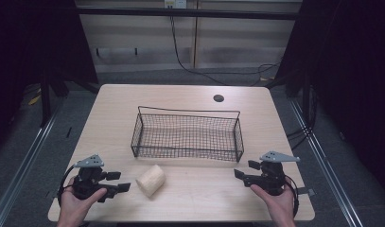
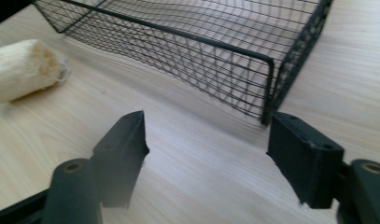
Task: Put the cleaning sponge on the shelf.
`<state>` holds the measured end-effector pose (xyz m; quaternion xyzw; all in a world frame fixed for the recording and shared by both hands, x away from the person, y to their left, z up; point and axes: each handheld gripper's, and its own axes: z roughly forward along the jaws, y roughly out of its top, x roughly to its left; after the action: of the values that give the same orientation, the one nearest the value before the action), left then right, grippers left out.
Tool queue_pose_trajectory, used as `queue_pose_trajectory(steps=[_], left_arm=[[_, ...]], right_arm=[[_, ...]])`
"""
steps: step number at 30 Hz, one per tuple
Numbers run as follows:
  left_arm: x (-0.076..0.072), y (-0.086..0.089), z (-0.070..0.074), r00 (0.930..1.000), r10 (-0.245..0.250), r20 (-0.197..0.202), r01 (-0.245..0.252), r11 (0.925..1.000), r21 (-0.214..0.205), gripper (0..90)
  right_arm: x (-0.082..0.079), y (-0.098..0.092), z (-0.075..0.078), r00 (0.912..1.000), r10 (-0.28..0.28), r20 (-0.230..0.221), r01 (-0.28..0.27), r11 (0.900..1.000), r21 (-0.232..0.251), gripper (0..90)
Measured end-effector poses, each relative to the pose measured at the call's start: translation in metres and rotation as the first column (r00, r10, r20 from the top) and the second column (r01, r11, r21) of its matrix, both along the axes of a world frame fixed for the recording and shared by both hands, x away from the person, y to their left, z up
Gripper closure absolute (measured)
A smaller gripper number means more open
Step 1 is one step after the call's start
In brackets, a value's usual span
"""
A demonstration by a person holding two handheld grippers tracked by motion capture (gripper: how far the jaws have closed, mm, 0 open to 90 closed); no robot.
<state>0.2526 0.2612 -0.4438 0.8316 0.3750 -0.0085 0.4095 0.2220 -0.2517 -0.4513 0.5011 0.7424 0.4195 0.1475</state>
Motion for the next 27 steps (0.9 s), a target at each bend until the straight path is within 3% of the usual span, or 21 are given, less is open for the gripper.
queue_pose_trajectory(steps=[4,10,14,18,20,22,24,26,27], left_arm=[[0.002,0.001,-0.001,0.9997,-0.007,-0.022,0.007,1.0,-0.001,31.4],[0.001,-0.002,0.001,0.9993,-0.026,-0.027,0.027,0.9993,0.026,30.0],[0.0,-0.005,0.005,0.9997,-0.005,-0.023,0.006,0.9994,0.035,29.5],[-0.001,-0.014,0.007,0.9983,-0.031,-0.05,0.034,0.9972,0.066,27.6],[-0.001,-0.016,0.009,0.9974,-0.044,-0.057,0.048,0.9965,0.069,25.8],[0.0,-0.018,0.011,0.9954,-0.055,-0.078,0.061,0.9955,0.073,18.6],[0.001,-0.021,0.016,0.9941,-0.071,-0.083,0.079,0.9922,0.097,19.9],[0.002,-0.025,0.025,0.9925,-0.088,-0.084,0.101,0.9834,0.151,21.7],[0.002,-0.025,0.025,0.9925,-0.088,-0.084,0.101,0.9834,0.151,22.6]], right_arm=[[-0.001,0.001,-0.002,0.9995,0.013,-0.03,-0.013,0.9999,-0.003,27.9],[-0.002,0.001,-0.002,0.9988,0.038,-0.03,-0.037,0.9992,0.017,20.4],[-0.003,0.001,-0.002,0.998,0.045,-0.043,-0.045,0.9989,0.017,14.5],[-0.005,0.002,0.0,0.9959,0.083,-0.038,-0.081,0.996,0.036,13.8],[-0.005,0.002,0.0,0.9959,0.084,-0.032,-0.083,0.9957,0.041,13.8],[-0.006,0.003,0.0,0.9954,0.092,-0.029,-0.09,0.9952,0.036,13.9],[-0.005,0.003,0.0,0.9955,0.09,-0.032,-0.088,0.9953,0.04,13.9],[-0.004,0.003,-0.001,0.9953,0.087,-0.042,-0.086,0.9956,0.038,14.0],[-0.004,0.003,-0.001,0.9953,0.087,-0.042,-0.086,0.9956,0.038,14.0]])
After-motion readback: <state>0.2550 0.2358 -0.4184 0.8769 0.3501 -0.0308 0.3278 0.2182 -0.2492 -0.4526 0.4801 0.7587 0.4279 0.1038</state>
